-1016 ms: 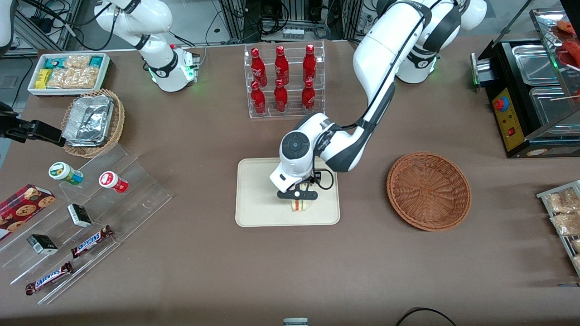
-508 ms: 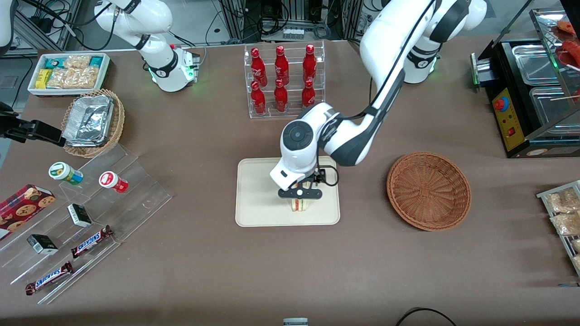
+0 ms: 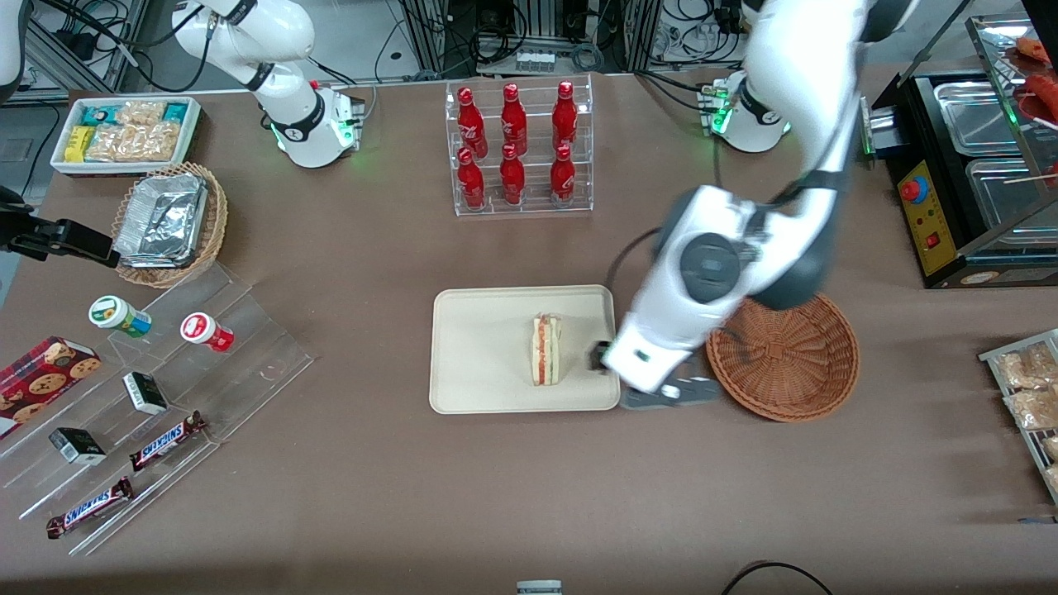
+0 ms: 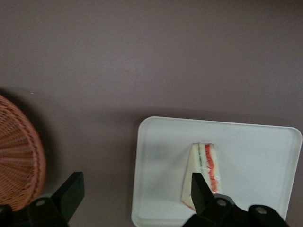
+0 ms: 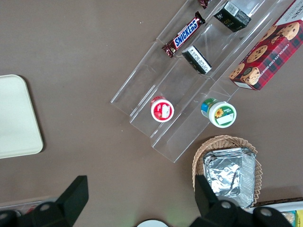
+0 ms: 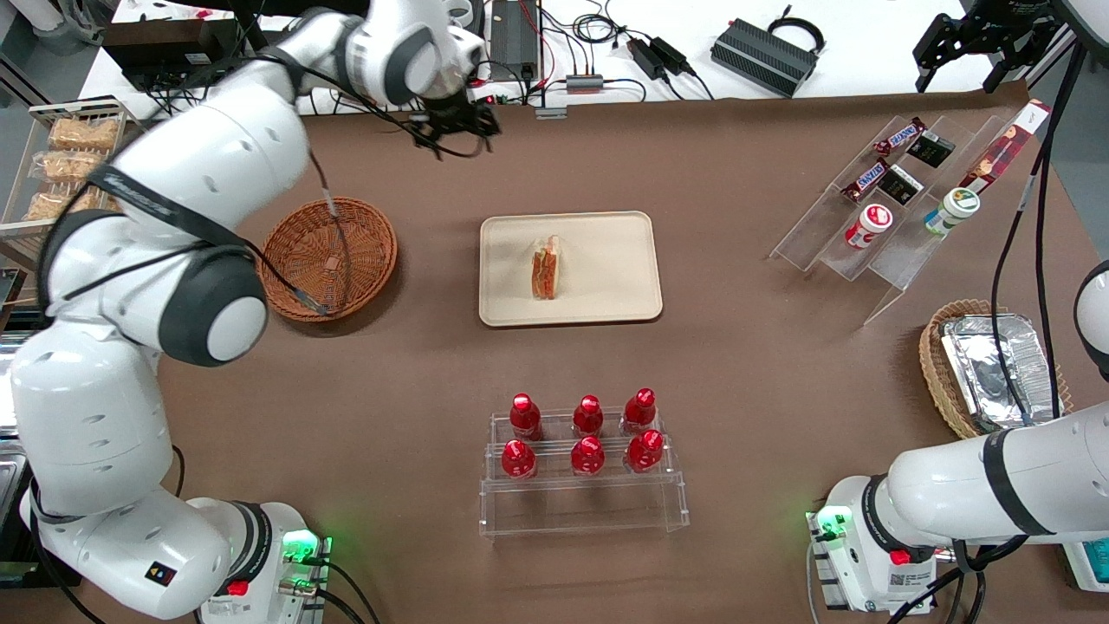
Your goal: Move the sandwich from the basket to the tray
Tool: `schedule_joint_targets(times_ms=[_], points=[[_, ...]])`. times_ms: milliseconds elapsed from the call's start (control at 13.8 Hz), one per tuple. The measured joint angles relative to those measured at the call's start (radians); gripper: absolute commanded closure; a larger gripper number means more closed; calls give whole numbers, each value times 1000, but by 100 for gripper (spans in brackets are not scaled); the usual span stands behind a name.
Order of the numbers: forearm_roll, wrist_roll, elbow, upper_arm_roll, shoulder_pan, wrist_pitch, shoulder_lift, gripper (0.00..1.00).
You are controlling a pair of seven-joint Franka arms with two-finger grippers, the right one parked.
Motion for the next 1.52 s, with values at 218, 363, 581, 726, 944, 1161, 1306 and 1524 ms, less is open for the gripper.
schedule_joint_targets(times_ms=[218,363,581,726,944,1161,1306,1524], points=[[0,190,-1,4,108,-104,-55,0],[0,264,-2,6,170,-154,-86,0],[4,285,-2,8,226,-243,-139,0],[19,285,-2,9,240,-309,-182,0],[42,284,-3,9,260,-397,-254,0],[49,284,-6,0,310,-502,-331,0],[51,284,-8,-48,369,-565,-383,0],[52,284,-31,-72,401,-629,-439,0]])
